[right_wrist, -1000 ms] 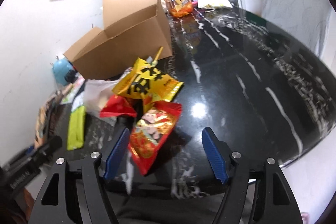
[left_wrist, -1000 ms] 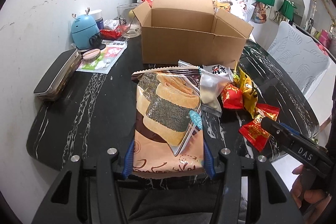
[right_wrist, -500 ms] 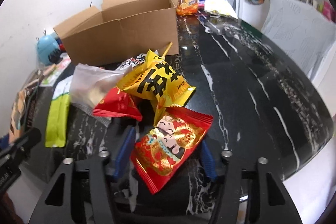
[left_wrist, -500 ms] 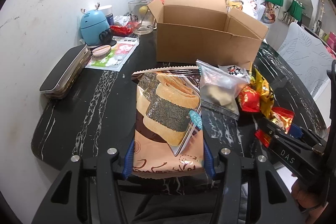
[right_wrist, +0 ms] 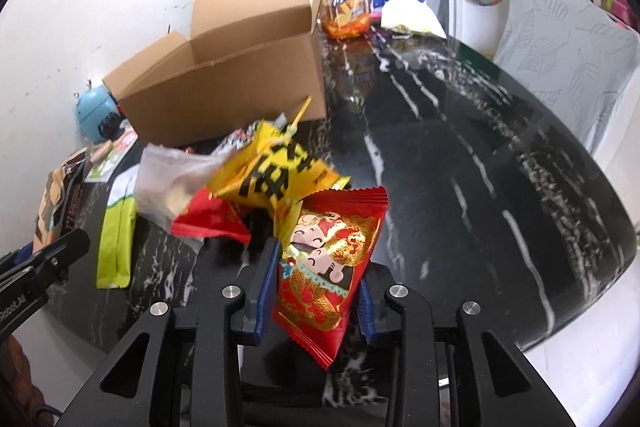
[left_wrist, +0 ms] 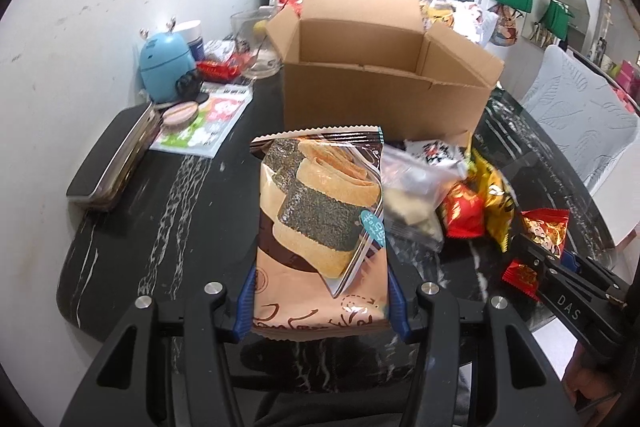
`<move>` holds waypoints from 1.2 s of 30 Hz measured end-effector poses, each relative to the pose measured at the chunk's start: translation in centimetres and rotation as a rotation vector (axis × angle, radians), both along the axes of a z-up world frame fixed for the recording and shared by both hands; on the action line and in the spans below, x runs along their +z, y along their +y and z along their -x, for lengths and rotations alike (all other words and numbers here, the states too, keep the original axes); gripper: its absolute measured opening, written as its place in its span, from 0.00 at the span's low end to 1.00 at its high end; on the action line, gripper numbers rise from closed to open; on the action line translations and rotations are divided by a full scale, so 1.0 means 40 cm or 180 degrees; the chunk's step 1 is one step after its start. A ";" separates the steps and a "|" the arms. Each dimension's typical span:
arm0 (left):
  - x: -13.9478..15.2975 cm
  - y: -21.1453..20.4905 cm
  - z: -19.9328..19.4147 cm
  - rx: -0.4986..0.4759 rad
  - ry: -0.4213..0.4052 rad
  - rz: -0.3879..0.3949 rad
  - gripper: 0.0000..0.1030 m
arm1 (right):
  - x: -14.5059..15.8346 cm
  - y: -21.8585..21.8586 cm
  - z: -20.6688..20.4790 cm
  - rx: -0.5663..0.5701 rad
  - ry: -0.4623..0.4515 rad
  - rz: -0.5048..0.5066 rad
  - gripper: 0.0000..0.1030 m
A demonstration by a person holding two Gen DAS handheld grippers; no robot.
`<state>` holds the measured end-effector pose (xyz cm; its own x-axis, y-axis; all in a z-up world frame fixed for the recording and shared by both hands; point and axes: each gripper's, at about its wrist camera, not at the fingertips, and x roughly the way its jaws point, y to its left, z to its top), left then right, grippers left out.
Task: Organize snacks
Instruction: 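Lift the seaweed bag with the left gripper while the right lifts the red packet, then carry both bags over the cardboard box and open both grippers to drop them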
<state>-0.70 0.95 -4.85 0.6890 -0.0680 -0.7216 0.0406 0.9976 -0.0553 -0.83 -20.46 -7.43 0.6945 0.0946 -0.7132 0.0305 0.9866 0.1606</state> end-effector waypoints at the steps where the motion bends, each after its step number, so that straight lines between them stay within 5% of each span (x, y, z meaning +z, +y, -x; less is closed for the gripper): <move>1: 0.008 -0.006 -0.003 -0.0026 -0.0024 0.0005 0.50 | 0.007 -0.001 0.001 0.0010 -0.0015 0.0008 0.32; 10: 0.092 -0.043 -0.060 -0.0189 -0.0303 0.0060 0.50 | 0.131 -0.011 -0.048 0.0263 -0.0278 0.0094 0.32; 20: 0.184 -0.055 -0.230 -0.0278 -0.0570 0.0090 0.50 | 0.227 0.020 -0.216 0.0652 -0.0513 0.0123 0.32; 36: 0.162 -0.046 -0.581 -0.0148 -0.0305 -0.0047 0.50 | 0.226 0.076 -0.586 0.1050 -0.0271 0.0214 0.33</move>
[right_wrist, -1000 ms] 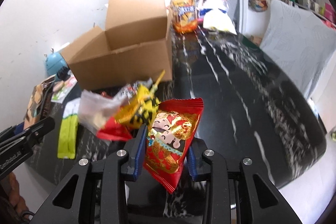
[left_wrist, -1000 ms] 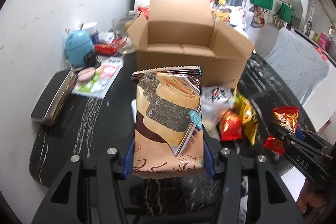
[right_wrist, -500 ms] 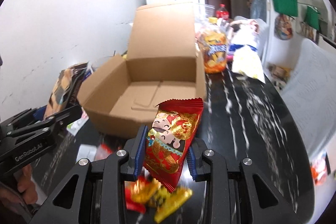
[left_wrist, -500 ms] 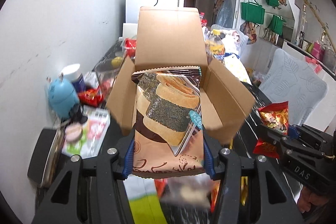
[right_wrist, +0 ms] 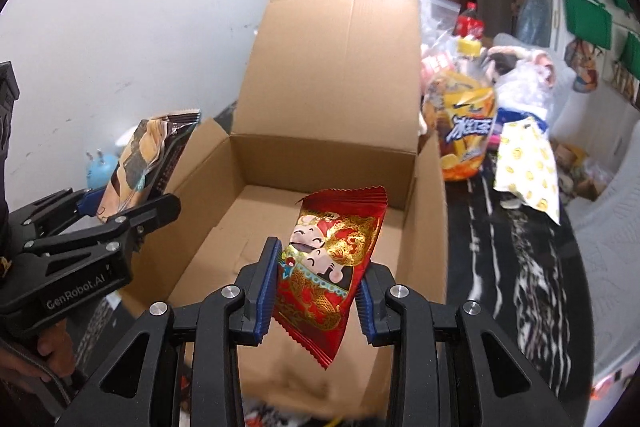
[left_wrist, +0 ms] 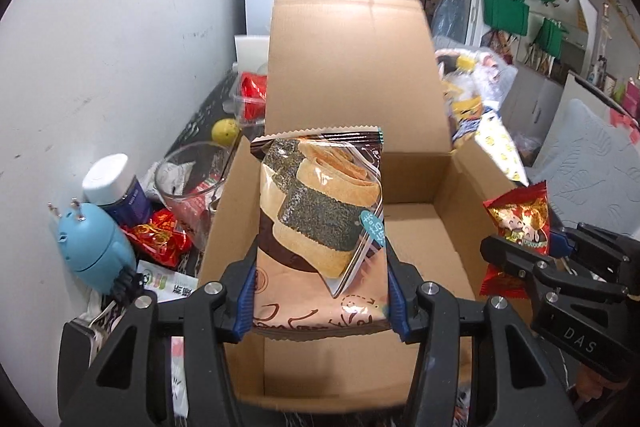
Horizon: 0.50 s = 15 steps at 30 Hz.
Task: Organize snacks
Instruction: 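Carry both bags over the cardboard box and open both grippers to drop them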
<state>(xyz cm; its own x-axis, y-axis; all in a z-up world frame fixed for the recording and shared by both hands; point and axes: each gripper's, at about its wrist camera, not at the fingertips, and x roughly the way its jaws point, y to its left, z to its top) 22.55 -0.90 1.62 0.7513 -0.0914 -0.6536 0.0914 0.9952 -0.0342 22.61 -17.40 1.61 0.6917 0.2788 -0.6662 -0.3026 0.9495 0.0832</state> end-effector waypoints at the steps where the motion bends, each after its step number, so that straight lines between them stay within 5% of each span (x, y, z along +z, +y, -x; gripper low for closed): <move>1: -0.010 0.001 -0.016 0.0005 0.0052 0.0007 0.50 | -0.008 0.005 -0.017 0.0000 0.0026 0.0033 0.33; 10: -0.070 0.010 -0.087 0.0142 0.0339 -0.0121 0.50 | -0.045 0.049 -0.077 -0.0075 0.0191 0.0320 0.35; 12: -0.070 0.010 -0.088 0.0170 0.0329 -0.0208 0.50 | -0.050 0.048 -0.083 -0.0113 0.0218 0.0372 0.50; 14: -0.067 0.007 -0.085 0.0195 0.0338 -0.0297 0.50 | -0.051 0.048 -0.085 -0.0264 0.0196 0.0518 0.87; 15: -0.065 0.005 -0.083 0.0203 0.0352 -0.0334 0.50 | -0.049 0.049 -0.083 -0.0311 0.0166 0.0574 0.88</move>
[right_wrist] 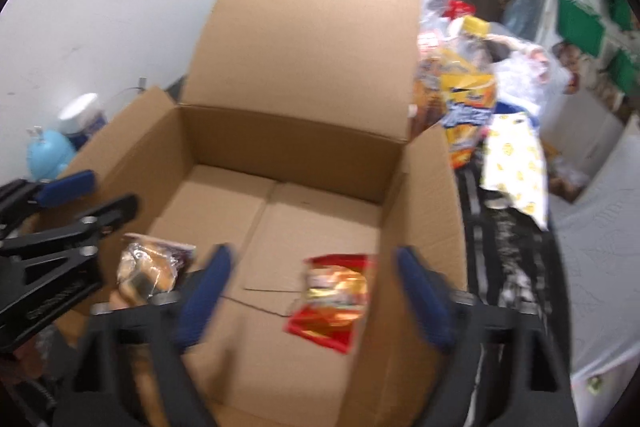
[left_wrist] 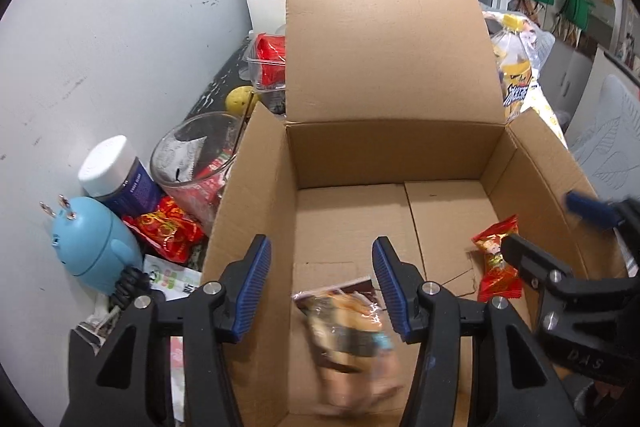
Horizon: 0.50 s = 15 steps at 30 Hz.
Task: Organize snacks
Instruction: 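Carry both bags over the cardboard box and open both grippers to drop them, then withdraw both grippers from the box back toward the snack pile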
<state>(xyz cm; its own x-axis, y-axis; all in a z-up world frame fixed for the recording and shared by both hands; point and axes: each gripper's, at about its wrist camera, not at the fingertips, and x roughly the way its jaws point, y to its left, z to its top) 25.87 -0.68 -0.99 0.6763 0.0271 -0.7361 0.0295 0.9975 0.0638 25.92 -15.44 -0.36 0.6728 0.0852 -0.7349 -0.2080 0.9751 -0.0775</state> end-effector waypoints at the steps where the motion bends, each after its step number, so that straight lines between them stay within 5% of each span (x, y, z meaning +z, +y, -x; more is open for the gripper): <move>1: 0.002 -0.002 0.001 0.0012 0.0022 -0.0032 0.50 | 0.004 0.002 0.008 -0.0004 -0.0058 0.0049 0.88; 7: 0.010 0.003 0.006 0.0085 0.0255 -0.0027 0.51 | 0.039 0.008 0.037 -0.0133 -0.0141 0.0236 1.00; 15: 0.077 0.021 0.087 0.0055 -0.0018 0.0007 0.51 | 0.080 -0.014 0.078 -0.0347 -0.0104 0.0345 1.00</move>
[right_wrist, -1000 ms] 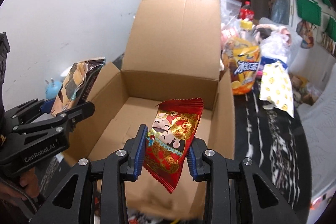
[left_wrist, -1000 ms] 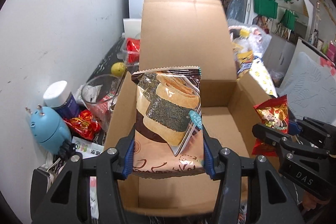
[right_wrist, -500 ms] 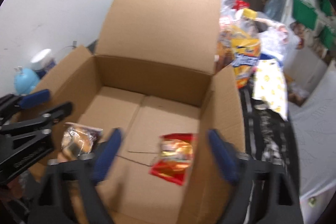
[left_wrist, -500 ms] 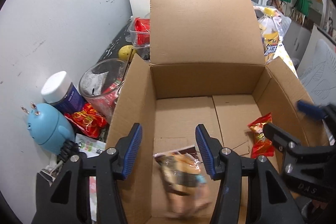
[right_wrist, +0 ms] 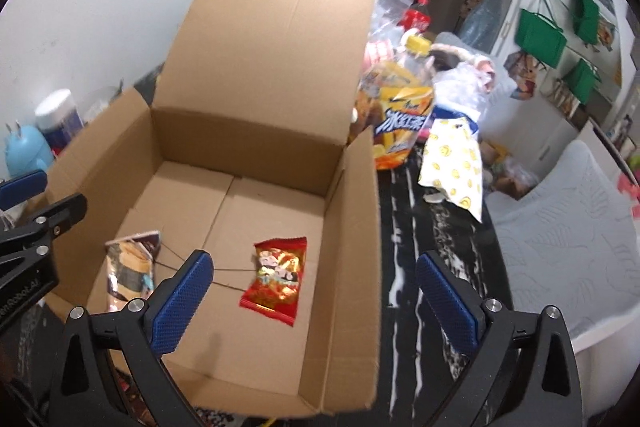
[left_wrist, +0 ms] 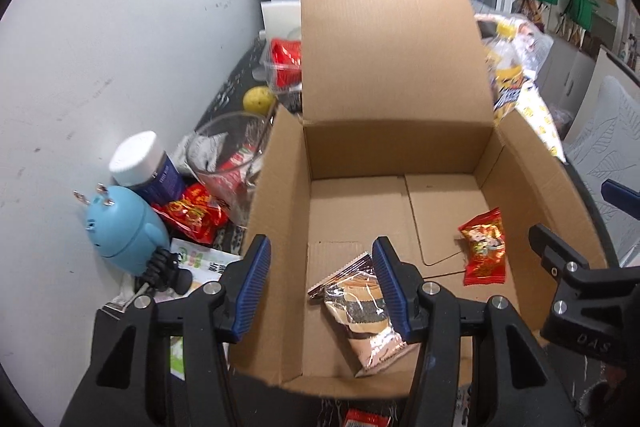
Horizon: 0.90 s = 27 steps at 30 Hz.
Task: Organize snacks
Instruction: 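Withdraw both grippers from the box back toward the snack pile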
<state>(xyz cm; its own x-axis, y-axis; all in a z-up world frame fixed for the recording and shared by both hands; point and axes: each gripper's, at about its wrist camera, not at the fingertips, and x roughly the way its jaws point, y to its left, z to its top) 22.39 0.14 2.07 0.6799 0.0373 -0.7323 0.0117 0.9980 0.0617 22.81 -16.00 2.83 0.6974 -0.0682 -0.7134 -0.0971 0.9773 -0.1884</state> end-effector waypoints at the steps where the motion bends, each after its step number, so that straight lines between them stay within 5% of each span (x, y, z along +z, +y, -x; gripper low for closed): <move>1: 0.012 0.002 0.013 -0.0004 -0.0040 0.0000 0.51 | 0.012 -0.006 0.014 0.0004 -0.0051 -0.0055 1.00; 15: 0.177 0.019 0.248 -0.0135 -0.0626 0.0043 0.51 | 0.167 -0.019 0.252 0.0250 -0.0642 -0.0314 1.00; 27: 0.149 0.018 0.433 -0.0276 -0.0726 0.0163 0.51 | 0.121 -0.014 0.438 0.0212 -0.0768 -0.0305 1.00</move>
